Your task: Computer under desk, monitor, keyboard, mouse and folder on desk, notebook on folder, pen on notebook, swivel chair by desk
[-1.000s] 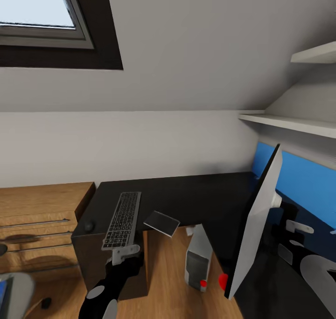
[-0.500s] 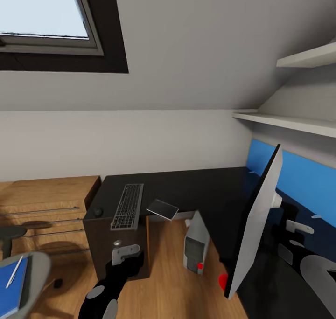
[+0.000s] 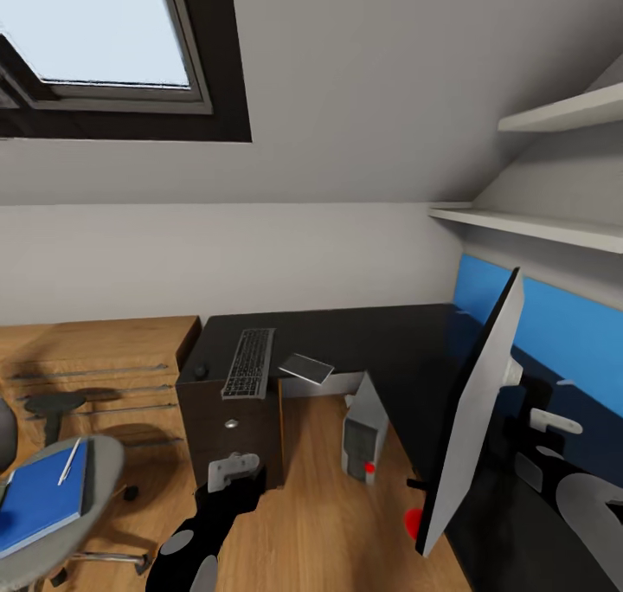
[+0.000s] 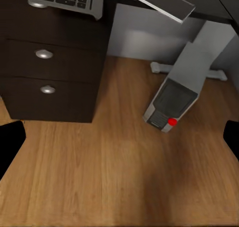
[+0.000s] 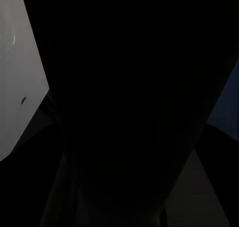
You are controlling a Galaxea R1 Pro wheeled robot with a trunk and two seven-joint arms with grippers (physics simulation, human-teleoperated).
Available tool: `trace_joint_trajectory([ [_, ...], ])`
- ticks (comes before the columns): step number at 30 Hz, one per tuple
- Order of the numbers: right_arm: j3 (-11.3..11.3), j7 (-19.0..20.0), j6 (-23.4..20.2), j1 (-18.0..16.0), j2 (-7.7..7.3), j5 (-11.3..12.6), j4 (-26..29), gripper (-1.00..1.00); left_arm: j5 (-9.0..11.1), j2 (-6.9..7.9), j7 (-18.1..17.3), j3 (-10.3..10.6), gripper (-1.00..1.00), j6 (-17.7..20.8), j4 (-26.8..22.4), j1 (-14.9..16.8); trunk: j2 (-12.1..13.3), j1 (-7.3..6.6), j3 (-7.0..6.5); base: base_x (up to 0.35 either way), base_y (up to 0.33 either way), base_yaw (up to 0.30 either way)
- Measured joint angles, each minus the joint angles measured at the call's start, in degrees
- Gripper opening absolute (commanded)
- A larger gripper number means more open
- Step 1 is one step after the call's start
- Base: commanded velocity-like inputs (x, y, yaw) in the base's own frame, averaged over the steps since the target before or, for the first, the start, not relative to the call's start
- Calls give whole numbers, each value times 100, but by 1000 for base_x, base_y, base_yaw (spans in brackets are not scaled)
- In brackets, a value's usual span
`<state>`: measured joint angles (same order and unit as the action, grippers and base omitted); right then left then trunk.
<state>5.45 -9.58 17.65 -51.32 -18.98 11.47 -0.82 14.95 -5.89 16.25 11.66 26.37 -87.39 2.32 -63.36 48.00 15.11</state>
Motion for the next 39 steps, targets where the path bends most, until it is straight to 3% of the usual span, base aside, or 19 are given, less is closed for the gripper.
trace_joint_trajectory([
  [17, 13, -48, -12, -3, 7, -17, 98, -100, 0, 2, 0, -5, 100, -1, 2, 0, 0, 0, -10, -332, -100, 34],
  [28, 55, -68, -19, -3, 9, -25, 111, -100, -5, 1, 0, -5, 100, -1, 2, 1, 0, 0, 59, -303, -190, 146],
  [39, 73, -61, -24, -3, 8, -20, 112, -100, -11, 3, 0, -5, 100, -7, 3, 1, 0, -1, 66, -280, -200, 7],
])
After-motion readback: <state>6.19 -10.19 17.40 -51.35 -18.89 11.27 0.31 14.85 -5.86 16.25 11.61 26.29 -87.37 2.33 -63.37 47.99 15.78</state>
